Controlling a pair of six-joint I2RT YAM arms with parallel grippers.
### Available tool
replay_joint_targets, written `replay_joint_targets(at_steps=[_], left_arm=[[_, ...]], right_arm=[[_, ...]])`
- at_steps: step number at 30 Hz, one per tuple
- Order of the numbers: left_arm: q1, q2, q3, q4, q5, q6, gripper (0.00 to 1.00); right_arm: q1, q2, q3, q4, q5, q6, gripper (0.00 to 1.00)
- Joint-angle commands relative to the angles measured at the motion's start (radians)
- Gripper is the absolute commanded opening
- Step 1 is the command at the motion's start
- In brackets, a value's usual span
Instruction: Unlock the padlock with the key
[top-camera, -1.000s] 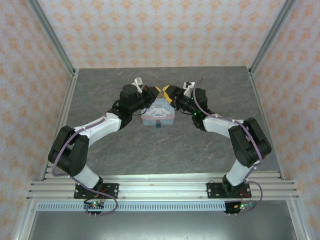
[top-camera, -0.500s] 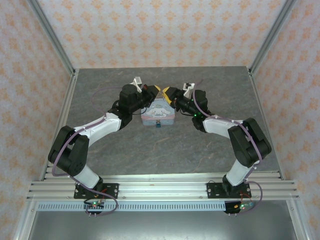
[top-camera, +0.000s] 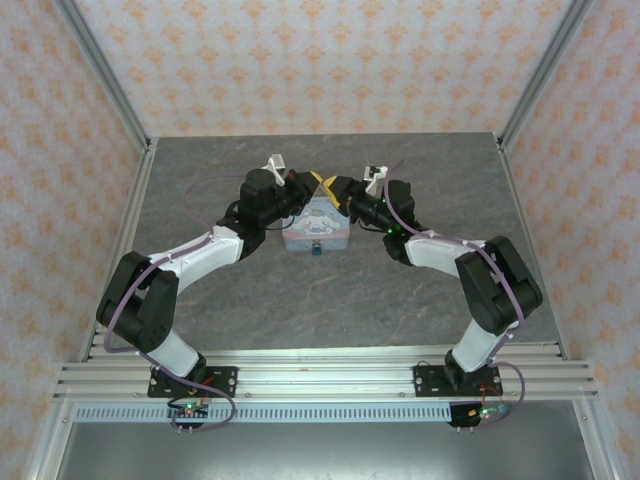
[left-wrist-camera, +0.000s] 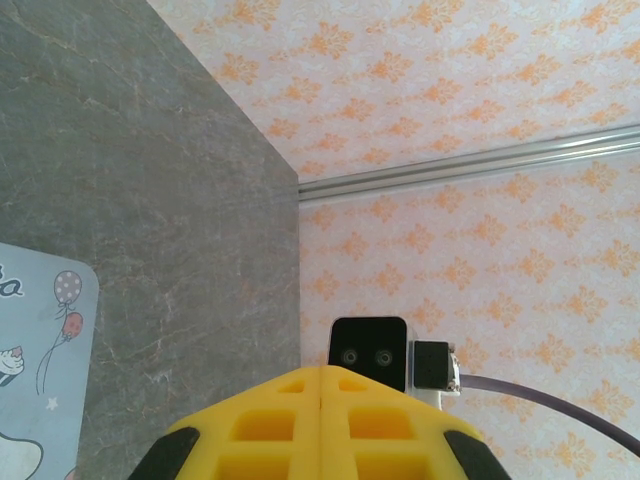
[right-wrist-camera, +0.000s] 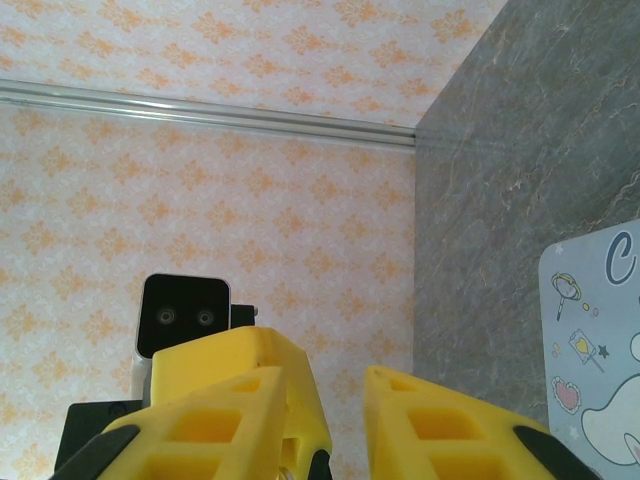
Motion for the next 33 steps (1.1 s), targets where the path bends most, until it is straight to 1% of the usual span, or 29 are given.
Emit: replay_joint_targets(at_steps=[1,4,9,19,28,30,33], left_arm=[[-0.008,0.009,-0.004,0.036,-0.023,0.005,0.0],[-0.008,0.007,-0.004,0.035,-0.026,0.005,0.0],[-0.008,0.008,-0.004,0.033,-0.031,0.006,0.0],[-0.009,0.012,-0.007,0.032,-0.037,0.008,0.0],[-0.01,0.013,-0.01,0.03,-0.041,0.007,0.0],[-0.01,0.013,-0.01,0.031,-0.042,0.008,0.0],[-0.01,0.014,-0.008,0.03,-0.041,0.008,0.0]], right_arm=[[0.008,-0.012,-0.006,0.052,-0.013,-0.005,0.26],[0.008,-0.017,-0.011,0.055,-0.014,-0.003,0.25],[0.008,-0.03,-0.023,0.061,-0.017,-0.003,0.28],[0.007,-0.045,-0.038,0.075,-0.02,0.003,0.26],[0.014,-0.044,-0.026,0.084,-0.036,0.001,0.28],[0.015,-0.044,-0.024,0.084,-0.039,0.001,0.26],[0.014,-0.044,-0.028,0.082,-0.035,0.0,0.19]])
